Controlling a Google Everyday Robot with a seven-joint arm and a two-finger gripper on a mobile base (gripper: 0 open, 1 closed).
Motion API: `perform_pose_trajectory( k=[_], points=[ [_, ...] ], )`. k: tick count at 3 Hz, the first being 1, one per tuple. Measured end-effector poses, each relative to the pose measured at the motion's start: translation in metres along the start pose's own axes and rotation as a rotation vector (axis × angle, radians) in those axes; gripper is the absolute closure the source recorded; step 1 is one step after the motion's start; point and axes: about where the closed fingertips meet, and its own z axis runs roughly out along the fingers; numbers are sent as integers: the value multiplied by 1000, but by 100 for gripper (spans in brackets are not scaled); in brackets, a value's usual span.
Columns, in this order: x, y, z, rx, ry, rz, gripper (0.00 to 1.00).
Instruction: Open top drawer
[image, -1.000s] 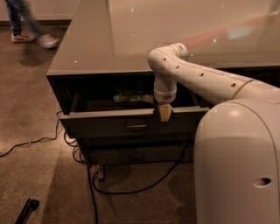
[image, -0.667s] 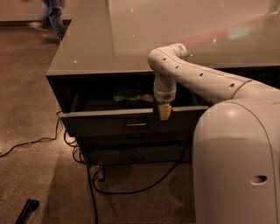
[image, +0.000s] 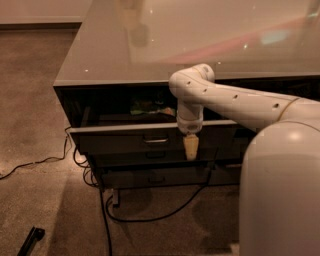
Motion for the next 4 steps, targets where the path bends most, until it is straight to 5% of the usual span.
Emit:
perform_pose_trajectory(
  k=[2,4],
  points=[
    [8,33,1,-45,50,44,0],
    [13,29,-3,-28,37,60,0]
  ],
)
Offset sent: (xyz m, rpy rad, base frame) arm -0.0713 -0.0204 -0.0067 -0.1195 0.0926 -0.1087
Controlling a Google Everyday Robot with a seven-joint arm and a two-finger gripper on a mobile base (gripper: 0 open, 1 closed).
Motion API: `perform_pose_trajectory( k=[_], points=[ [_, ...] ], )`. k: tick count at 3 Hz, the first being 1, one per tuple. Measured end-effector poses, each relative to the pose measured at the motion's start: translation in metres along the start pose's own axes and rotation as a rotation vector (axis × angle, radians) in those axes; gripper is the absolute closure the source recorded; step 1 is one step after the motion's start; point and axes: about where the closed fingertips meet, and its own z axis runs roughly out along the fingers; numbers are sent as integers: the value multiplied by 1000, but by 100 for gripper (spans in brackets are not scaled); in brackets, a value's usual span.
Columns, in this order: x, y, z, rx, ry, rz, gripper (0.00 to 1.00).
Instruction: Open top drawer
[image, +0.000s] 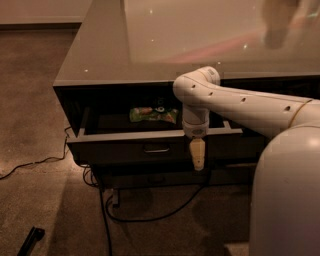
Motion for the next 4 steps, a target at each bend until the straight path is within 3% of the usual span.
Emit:
perform_pose_trajectory(
  k=[1,4],
  points=[
    [6,2,-5,33,2,26,19],
    [21,45,-10,42,2,80,88]
  ],
)
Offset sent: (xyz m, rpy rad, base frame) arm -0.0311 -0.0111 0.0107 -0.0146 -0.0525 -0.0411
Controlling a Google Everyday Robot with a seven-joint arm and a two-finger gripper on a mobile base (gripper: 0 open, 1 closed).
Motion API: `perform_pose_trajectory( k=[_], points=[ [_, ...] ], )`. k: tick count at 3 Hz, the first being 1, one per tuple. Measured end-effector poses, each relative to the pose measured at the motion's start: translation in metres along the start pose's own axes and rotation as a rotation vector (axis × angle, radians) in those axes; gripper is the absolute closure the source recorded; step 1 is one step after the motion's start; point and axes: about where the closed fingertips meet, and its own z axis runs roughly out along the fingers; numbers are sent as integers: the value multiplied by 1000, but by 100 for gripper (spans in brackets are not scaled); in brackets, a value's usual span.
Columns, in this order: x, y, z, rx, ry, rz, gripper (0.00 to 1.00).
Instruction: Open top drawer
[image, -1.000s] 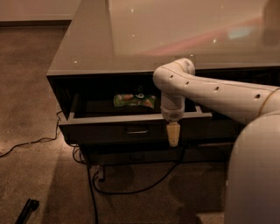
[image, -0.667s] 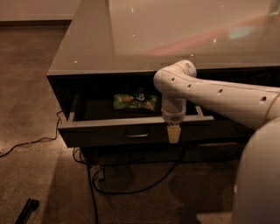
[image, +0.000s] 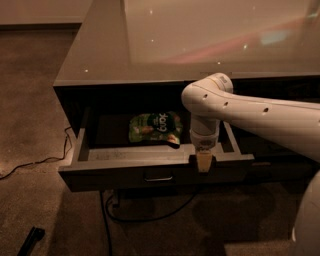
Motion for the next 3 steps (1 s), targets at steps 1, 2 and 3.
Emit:
perform_pose_trajectory(
  k=[1,2,3],
  points=[
    [0,2,0,0,0,0,100],
    [0,2,0,0,0,0,81],
    [0,2,0,0,0,0,58]
  ],
)
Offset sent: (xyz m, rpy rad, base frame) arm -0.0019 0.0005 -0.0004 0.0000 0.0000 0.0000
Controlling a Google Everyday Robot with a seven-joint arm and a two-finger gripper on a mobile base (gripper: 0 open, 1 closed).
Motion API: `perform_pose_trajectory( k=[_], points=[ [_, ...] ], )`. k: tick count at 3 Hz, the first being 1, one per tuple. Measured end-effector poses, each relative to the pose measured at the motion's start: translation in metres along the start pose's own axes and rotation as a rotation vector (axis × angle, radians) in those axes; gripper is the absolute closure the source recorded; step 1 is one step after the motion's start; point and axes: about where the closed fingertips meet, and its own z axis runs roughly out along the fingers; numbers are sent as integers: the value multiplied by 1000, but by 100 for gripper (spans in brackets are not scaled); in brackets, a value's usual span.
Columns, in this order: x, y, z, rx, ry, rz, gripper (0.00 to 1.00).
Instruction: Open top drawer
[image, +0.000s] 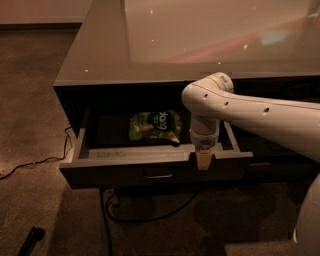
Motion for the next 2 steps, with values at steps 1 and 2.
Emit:
perform_pose_trajectory(
  k=[1,2],
  points=[
    [0,0,0,0,0,0,35],
    [10,8,9,-30,-31,33,0]
  ],
)
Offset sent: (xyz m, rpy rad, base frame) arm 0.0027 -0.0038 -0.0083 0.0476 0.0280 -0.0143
